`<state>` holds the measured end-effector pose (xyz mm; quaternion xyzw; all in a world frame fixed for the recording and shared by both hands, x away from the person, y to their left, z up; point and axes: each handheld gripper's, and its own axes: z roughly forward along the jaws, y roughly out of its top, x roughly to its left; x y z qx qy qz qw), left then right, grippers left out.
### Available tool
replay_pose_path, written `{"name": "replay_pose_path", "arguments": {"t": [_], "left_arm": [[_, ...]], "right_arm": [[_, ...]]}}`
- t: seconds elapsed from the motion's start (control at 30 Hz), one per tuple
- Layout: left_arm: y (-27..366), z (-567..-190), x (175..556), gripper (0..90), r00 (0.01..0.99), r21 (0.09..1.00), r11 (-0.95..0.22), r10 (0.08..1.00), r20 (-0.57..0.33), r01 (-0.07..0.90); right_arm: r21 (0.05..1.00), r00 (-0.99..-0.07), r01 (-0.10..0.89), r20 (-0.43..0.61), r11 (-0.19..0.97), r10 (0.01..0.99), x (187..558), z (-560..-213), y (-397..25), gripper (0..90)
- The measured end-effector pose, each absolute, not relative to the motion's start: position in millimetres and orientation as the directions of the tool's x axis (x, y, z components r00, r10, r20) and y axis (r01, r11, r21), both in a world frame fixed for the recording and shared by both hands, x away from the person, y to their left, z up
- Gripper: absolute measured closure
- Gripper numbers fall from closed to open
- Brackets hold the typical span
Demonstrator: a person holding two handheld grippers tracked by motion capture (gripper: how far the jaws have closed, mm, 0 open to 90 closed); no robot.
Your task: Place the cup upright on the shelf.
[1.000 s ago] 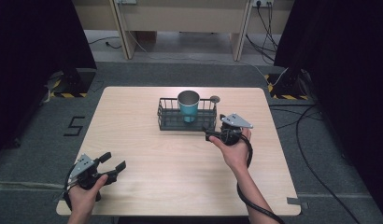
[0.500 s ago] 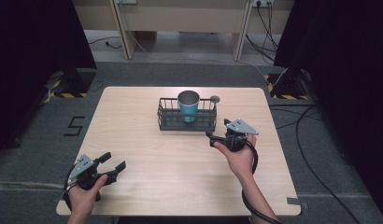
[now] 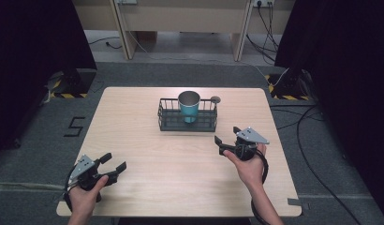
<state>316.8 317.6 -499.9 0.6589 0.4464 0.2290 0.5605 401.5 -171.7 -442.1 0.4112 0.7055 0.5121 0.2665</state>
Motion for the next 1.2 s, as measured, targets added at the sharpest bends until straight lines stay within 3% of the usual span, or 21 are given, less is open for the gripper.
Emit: {"name": "replay_pose_path", "arguments": {"t": [1.2], "left_arm": [[317, -500, 317, 18.5, 0.496, 0.942, 0.022, 0.846, -0.196, 0.335]], "right_arm": [[0.931, -0.42, 0.353, 0.069, 0.093, 0.905, 352, -468, -229, 15.6]]}}
